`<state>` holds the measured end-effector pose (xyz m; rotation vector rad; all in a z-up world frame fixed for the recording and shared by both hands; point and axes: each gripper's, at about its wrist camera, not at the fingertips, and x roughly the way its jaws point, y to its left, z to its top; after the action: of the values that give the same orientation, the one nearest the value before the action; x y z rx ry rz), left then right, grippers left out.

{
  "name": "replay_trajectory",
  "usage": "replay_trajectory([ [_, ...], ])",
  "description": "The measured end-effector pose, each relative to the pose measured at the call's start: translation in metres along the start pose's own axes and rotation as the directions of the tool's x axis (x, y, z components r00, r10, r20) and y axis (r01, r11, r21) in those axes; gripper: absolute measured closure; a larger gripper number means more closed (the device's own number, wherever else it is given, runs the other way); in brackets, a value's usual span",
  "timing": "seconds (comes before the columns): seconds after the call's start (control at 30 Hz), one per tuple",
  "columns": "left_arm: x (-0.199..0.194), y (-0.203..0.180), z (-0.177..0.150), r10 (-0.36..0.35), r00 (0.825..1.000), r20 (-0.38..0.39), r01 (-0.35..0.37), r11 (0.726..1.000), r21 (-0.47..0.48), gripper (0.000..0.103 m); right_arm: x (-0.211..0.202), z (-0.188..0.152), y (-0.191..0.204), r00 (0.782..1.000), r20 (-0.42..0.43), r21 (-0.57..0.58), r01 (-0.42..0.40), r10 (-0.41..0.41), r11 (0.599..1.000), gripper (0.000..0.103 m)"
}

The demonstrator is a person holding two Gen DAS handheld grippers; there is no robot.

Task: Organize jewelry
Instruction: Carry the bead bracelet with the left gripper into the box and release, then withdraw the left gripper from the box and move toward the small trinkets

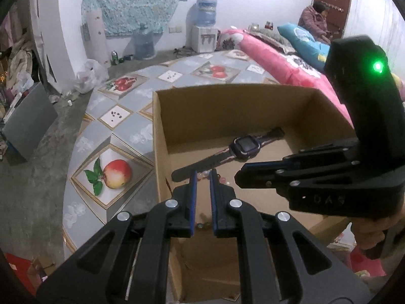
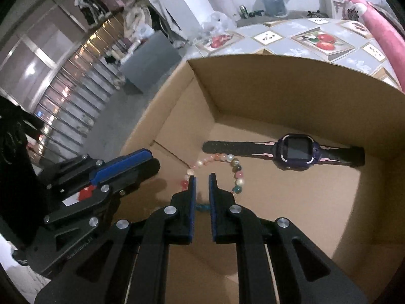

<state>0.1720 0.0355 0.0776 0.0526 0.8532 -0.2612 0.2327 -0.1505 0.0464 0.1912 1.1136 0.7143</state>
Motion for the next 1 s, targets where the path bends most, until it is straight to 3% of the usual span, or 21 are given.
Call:
replay_trajectory([
  [0.17,-0.037,0.000,-0.011,0.013,0.995,0.102,-0.013,1.000,-0.004,0.081,-0.042,-0.022,-0.001,0.991,0.110,-0.011,-0.076,0.077,0.997,0.092],
  [0.23,-0.059,0.001,-0.023,0.011,0.988,0.154,-0.010,1.000,-0.004,0.074,-0.073,-0.046,0.003,0.978,0.178,-0.047,-0.105,0.112,0.993,0.092],
  [0.33,-0.087,0.004,-0.048,-0.010,0.977,0.212,0.013,1.000,-0.015,0.071,-0.101,-0.090,0.008,0.966,0.219,-0.109,-0.113,0.134,0.988,0.092],
  [0.5,-0.084,0.001,-0.087,-0.009,0.990,0.141,0.011,1.000,-0.011,0.070,-0.096,-0.137,-0.003,0.987,0.158,-0.066,-0.012,0.023,0.998,0.092],
  [0.63,-0.053,-0.004,-0.091,0.017,0.999,0.050,-0.016,1.000,-0.026,0.071,-0.083,-0.133,-0.025,0.989,0.137,0.041,0.041,-0.046,0.998,0.094],
  [1.0,-0.040,0.009,-0.082,-0.017,0.994,0.108,0.030,0.992,-0.119,0.071,-0.070,-0.124,-0.036,0.976,0.210,0.111,0.028,-0.051,0.993,0.094],
])
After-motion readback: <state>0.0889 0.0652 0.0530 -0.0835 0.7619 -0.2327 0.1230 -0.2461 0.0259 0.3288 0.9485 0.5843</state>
